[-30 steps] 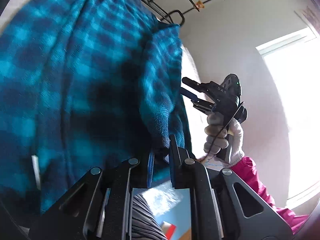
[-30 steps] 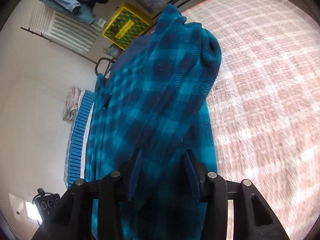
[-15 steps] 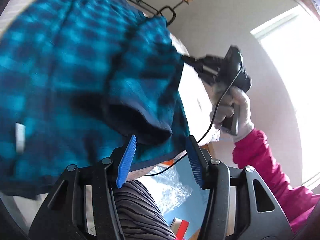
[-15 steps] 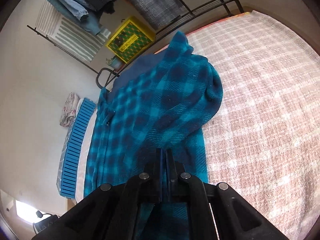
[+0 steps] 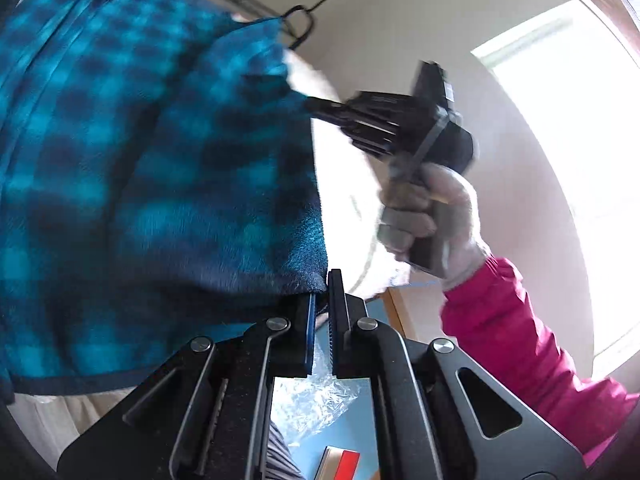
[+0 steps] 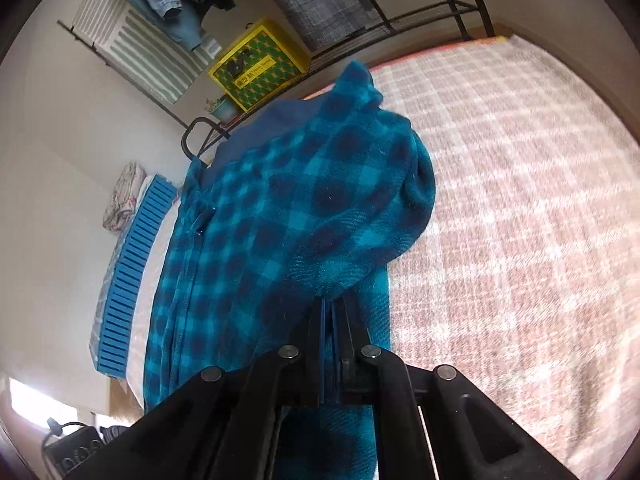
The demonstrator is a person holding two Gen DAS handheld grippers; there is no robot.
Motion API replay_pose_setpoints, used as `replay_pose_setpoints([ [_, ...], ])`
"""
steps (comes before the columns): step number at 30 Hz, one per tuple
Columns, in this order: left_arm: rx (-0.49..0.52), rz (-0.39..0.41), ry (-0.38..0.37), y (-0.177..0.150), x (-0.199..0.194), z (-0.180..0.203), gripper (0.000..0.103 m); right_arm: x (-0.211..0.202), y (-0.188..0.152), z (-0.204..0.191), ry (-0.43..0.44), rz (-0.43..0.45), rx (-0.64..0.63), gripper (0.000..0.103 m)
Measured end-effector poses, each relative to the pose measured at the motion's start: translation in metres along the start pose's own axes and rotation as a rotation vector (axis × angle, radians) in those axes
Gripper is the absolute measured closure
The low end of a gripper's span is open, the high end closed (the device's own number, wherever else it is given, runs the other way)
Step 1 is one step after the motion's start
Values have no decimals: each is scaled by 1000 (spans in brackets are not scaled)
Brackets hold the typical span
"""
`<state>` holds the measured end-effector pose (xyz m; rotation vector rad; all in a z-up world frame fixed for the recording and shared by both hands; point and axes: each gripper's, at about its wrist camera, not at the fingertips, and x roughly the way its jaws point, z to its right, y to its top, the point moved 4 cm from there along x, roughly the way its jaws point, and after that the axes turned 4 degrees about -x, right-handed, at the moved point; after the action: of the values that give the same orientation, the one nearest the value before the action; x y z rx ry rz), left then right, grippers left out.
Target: Fold large clothes
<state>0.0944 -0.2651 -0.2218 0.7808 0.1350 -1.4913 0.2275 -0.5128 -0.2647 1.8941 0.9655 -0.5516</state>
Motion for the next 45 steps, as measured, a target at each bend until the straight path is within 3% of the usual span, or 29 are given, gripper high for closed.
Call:
replay_pose_setpoints([
  [4, 85, -42, 19, -14, 20, 15, 101, -8, 1, 4, -38, -8, -37, 102],
  [9, 95, -225, 11, -43, 48, 14, 100, 11, -17, 38, -144, -77, -22, 99],
  [11, 142, -230, 6, -49, 38, 21, 100, 12, -24, 48, -112, -84, 15, 96],
  [14, 202, -203, 8, -48, 4, 27, 99, -6, -30, 52, -106, -51, 27, 85],
  [19, 189, -24, 65, -4, -52, 9, 99, -52, -43, 28, -53, 20, -41, 85],
  [23, 160, 67, 122, 38, -54, -9, 99, -74, -40, 6, -45, 49, -115, 85],
  [25, 177, 44, 153, 56, -36, -19, 99, -80, -33, -3, -75, 59, -164, 80],
  [27, 203, -1, 179, 50, -12, -21, 99, -85, -19, -9, -99, 76, -201, 76],
  [30, 237, -110, 238, 25, 29, -33, 99, -84, 4, -11, -106, 81, -209, 75],
  [32, 235, -168, 251, 2, 40, -44, 99, -78, 27, -13, -101, 73, -221, 66],
  [34, 237, -159, 241, -13, 40, -50, 99, -68, 49, -17, -88, 55, -237, 65],
  [39, 240, -137, 218, -12, 27, -48, 99, -28, 104, -26, -130, 31, -269, 63],
  [45, 301, -169, 227, -21, 34, -43, 99, 45, 158, -25, -184, -1, -220, 63],
])
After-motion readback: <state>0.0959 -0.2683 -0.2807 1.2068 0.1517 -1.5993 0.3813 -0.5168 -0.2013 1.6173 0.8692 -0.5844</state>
